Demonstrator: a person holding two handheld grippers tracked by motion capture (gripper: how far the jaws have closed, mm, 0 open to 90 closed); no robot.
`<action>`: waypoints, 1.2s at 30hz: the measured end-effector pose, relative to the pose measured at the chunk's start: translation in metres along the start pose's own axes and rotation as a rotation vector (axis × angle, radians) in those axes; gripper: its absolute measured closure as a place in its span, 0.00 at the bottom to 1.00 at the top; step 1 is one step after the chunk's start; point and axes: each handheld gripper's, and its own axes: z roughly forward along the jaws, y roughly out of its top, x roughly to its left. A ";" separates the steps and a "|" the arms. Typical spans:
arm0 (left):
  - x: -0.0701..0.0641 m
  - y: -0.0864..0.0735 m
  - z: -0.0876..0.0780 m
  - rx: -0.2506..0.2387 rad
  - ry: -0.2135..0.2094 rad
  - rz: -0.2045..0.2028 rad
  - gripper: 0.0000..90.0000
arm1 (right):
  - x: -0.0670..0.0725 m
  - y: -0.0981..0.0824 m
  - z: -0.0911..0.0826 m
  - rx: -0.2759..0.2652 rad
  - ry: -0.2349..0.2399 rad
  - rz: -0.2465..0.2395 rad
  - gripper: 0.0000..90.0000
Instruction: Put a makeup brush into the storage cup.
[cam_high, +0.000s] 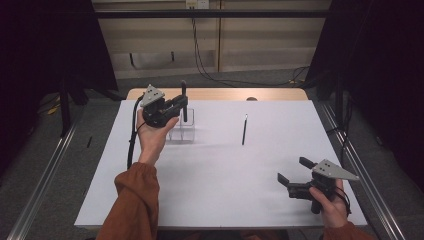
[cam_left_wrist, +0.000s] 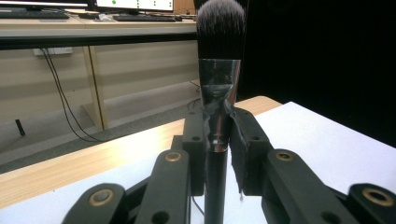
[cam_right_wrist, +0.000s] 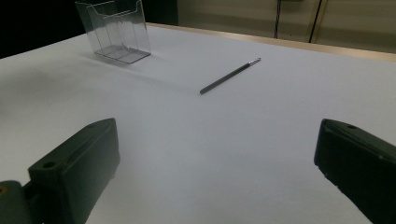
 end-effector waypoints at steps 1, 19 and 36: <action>0.000 0.000 0.000 0.000 0.000 0.000 0.86 | 0.000 0.000 0.000 -0.001 0.000 0.001 0.00; 0.008 -0.016 0.016 0.031 0.013 -0.007 0.86 | 0.000 0.000 -0.001 0.001 -0.001 0.001 0.00; 0.009 -0.033 0.030 0.083 0.021 -0.018 0.86 | 0.000 0.000 -0.001 0.000 0.001 0.001 0.00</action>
